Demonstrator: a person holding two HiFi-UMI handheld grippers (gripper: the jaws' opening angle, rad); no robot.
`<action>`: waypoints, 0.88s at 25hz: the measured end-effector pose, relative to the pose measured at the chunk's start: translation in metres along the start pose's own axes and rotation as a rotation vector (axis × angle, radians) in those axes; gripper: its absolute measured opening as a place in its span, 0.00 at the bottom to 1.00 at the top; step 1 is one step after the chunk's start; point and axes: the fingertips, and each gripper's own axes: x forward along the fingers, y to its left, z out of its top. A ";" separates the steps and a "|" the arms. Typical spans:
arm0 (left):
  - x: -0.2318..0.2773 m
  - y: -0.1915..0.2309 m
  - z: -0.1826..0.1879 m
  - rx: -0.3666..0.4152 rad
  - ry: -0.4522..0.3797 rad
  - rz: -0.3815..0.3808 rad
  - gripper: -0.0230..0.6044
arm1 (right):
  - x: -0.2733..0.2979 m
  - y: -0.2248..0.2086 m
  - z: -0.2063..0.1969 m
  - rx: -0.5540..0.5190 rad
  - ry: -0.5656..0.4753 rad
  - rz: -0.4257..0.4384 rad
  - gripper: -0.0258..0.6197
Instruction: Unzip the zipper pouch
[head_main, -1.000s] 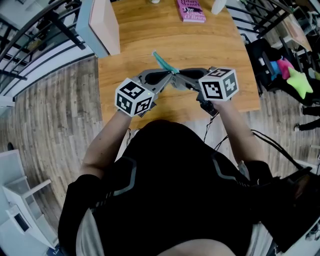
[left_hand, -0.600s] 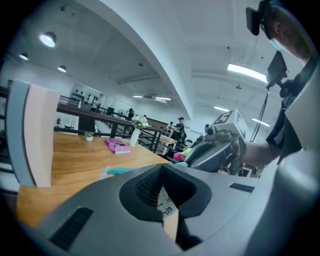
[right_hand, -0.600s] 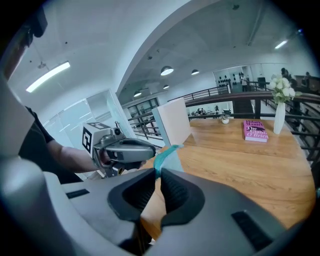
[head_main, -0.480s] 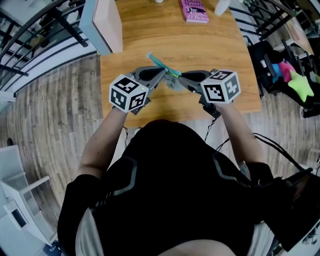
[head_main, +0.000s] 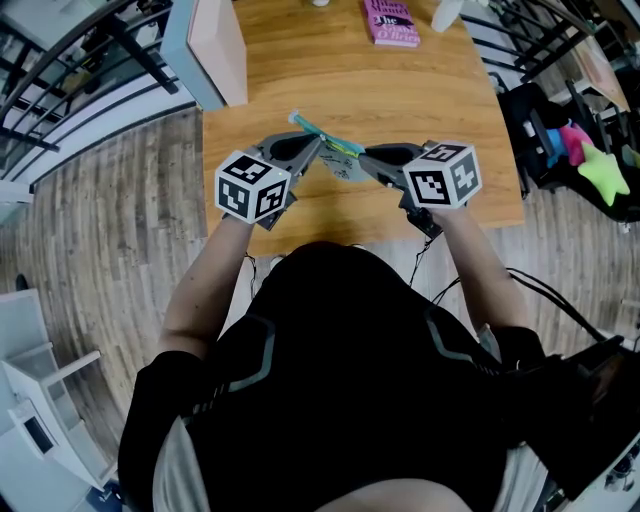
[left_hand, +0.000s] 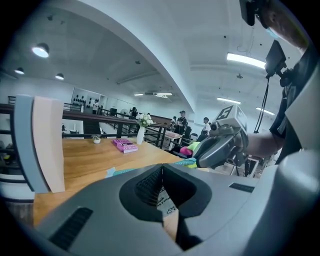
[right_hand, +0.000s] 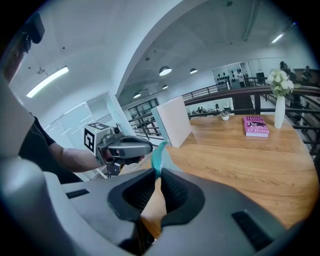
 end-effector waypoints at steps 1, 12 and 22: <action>0.000 0.002 0.000 -0.004 0.000 0.007 0.08 | 0.000 -0.001 0.000 0.001 0.001 -0.001 0.11; 0.001 0.019 0.000 -0.046 0.000 0.056 0.08 | -0.009 -0.021 -0.005 0.023 0.002 -0.028 0.11; 0.003 0.038 0.003 -0.082 -0.002 0.109 0.08 | -0.019 -0.048 -0.007 0.039 0.001 -0.053 0.11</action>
